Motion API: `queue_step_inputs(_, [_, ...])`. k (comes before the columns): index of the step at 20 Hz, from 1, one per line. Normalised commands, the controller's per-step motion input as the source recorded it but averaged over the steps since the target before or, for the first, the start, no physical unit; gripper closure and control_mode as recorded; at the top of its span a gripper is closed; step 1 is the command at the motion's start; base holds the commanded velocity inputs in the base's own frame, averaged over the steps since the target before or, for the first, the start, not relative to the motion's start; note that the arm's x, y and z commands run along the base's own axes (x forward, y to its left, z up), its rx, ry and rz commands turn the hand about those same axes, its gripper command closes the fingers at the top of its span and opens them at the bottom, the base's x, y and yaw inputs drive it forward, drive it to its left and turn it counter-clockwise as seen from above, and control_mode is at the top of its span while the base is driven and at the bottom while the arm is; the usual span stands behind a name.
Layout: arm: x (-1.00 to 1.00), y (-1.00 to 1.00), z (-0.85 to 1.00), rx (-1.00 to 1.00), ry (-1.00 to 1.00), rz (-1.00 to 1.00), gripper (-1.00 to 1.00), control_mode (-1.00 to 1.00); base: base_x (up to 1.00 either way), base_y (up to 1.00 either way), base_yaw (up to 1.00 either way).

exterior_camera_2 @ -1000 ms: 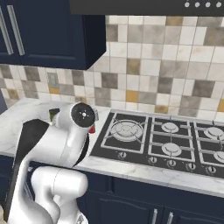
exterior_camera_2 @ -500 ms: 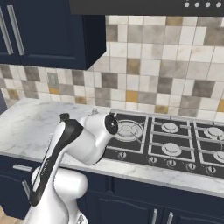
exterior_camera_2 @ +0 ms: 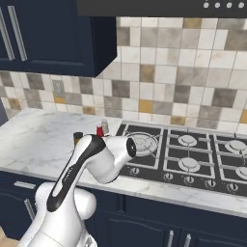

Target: Collect the turmeric, ketchup, and shaker from the cabinet and place them next to the stove.

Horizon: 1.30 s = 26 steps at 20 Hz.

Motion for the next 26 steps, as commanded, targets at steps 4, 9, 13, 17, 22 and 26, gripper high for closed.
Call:
queue_step_inputs(4, [0.34, -0.02, -0.12, 0.04, -0.13, 0.01, 1.0, -1.0, 0.0, 0.0, 0.0])
queue_step_inputs(9, [0.35, 0.0, -0.07, 0.04, -0.1, 0.0, 1.0, -1.0, 0.0, 0.0, 0.0])
queue_step_inputs(13, [0.31, 0.0, -0.27, 0.01, 0.0, 0.0, 1.0, -1.0, 0.0, 0.0, 0.0])
queue_step_inputs(17, [0.32, 0.01, -0.32, 0.0, 0.0, 0.01, 1.0, -1.0, 0.0, 0.0, 0.0])
queue_step_inputs(22, [0.42, 0.03, -0.26, 0.03, 0.01, 0.03, 1.0, -1.0, 0.0, 0.0, 0.0])
queue_step_inputs(26, [0.41, 0.01, -0.27, 0.03, 0.02, 0.04, 1.0, -1.0, 0.0, 0.0, 0.0])
